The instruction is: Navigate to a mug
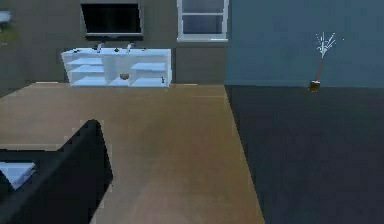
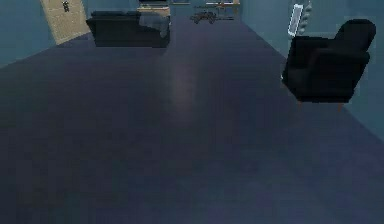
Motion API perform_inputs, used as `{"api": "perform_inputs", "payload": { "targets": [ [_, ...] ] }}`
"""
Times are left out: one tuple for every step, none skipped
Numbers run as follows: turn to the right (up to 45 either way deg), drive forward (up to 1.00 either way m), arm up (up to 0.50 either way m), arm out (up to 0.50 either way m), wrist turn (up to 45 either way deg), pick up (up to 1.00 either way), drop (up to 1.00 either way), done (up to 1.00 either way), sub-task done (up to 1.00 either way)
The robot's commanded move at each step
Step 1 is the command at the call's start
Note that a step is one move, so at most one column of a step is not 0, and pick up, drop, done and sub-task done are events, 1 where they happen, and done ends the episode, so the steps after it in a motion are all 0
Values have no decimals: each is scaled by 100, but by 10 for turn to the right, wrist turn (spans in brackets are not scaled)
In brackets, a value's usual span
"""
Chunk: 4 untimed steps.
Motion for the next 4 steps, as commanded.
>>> {"api": "perform_inputs", "payload": {
  "targets": [
    [0, 100, 0, 0, 0, 0, 0, 0, 0],
    [-30, 0, 0, 0, 0, 0, 0, 0, 0],
    [0, 65, 0, 0, 0, 0, 0, 0, 0],
    [-390, 0, 0, 0, 0, 0, 0, 0, 0]
  ]
}}
